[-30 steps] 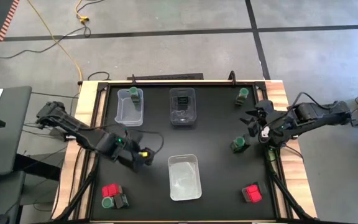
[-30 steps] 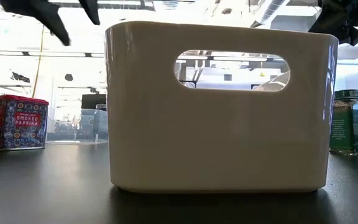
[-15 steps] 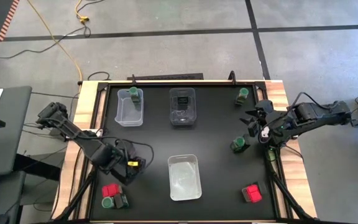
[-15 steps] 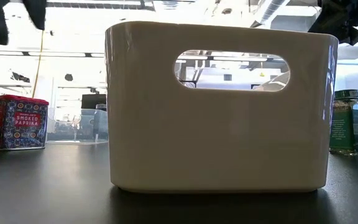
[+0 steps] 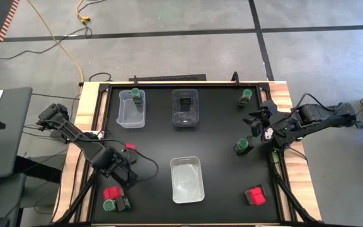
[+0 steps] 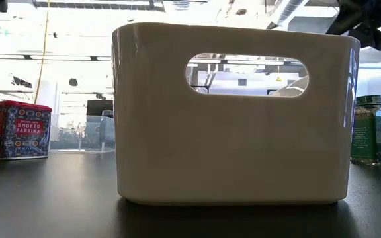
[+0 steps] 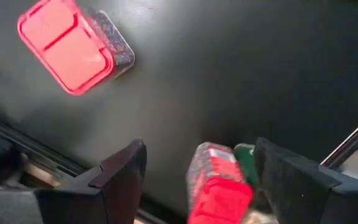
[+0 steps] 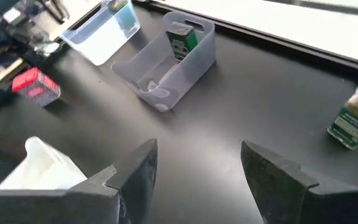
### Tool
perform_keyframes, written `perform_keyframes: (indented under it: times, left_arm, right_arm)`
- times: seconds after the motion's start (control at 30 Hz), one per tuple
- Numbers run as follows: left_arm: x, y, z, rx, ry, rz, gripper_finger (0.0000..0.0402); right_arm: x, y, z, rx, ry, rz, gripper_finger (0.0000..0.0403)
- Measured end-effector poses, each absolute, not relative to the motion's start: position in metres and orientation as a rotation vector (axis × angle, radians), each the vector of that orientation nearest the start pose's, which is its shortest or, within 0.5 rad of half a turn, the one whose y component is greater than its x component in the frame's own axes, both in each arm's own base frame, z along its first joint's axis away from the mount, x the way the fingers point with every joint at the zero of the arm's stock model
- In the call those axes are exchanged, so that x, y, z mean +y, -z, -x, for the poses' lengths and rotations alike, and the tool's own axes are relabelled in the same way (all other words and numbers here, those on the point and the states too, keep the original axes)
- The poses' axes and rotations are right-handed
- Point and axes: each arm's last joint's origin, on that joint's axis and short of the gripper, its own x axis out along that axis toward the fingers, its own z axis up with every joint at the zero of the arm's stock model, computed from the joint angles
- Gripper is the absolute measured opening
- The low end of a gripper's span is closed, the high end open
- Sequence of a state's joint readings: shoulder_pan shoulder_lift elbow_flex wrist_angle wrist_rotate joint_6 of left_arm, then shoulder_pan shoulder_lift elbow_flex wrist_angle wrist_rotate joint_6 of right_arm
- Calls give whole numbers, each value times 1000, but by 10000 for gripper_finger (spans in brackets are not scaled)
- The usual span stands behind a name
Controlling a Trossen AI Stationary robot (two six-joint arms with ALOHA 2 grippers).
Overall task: Sort spices by type
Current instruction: Put the bottom green seasoning bottle into the transparent bin
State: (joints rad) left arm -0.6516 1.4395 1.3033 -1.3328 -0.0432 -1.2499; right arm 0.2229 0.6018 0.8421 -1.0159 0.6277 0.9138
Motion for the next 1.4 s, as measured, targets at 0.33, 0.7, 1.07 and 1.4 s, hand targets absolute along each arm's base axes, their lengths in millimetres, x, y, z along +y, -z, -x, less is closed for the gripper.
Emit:
perform_keyframes:
  times: [0.33,0.7,1.07,1.4]
  left_arm:
    - [-169,-295,-173,1498,-267,311,281]
    - [-189,-295,-151,1487,-369,441,281]
    - [-217,-298,-148,1452,-199,618,281]
    - [-225,-301,-153,1410,-42,585,281]
  right_arm:
    - [1,-303,-101,474,730,-575,260]
    - [1,-300,-109,501,756,-580,260]
    - [1,-300,-109,512,750,-557,260]
    - [1,-297,-106,576,728,-512,260]
